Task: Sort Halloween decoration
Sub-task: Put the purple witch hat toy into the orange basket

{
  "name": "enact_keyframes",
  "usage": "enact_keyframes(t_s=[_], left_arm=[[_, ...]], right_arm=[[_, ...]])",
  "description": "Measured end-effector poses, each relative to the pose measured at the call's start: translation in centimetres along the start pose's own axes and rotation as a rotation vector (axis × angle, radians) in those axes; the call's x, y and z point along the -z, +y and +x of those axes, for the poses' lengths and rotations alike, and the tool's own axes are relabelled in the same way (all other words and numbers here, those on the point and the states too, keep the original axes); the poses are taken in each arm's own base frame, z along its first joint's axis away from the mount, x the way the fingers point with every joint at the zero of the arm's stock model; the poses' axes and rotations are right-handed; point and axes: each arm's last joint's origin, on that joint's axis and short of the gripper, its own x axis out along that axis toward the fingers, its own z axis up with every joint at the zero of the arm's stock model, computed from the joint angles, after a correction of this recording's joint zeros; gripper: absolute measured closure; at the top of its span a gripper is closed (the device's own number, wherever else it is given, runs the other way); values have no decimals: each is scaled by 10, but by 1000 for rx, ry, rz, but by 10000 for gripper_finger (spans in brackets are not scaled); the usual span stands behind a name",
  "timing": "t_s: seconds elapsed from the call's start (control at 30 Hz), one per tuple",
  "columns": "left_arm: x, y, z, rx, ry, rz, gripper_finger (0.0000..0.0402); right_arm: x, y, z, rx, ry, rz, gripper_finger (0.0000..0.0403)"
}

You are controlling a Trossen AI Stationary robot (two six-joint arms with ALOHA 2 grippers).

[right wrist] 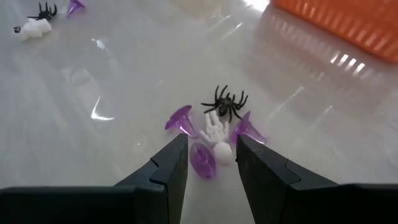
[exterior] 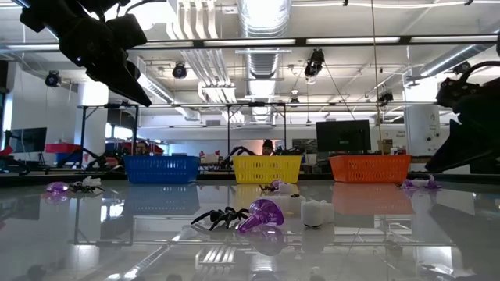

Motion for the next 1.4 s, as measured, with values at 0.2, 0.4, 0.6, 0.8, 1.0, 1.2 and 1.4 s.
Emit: enact_keyframes(t_s=[0.2,0.4,0.6,0.8,1.0,1.2,1.4], left_arm=[[0,0,0,0,0,0,247],[0,0,0,-1,-1,0,247],[0,0,0,-1,0,0,247],[0,0,0,-1,0,0,247],[0,0,0,-1,-1,0,247],[0,0,0,-1,0,0,247],[0,0,0,-1,0,0,247]], right_arm=[[3,4,7,16,3,-28,275],[9,3,12,65,29,-51,275],[11,5,15,79,35,-62,275],[12,6,17,83,31,-63,290],[11,6,18,85,28,-54,338],[11,6,18,88,25,-52,388],[8,10,17,72,36,-47,393]])
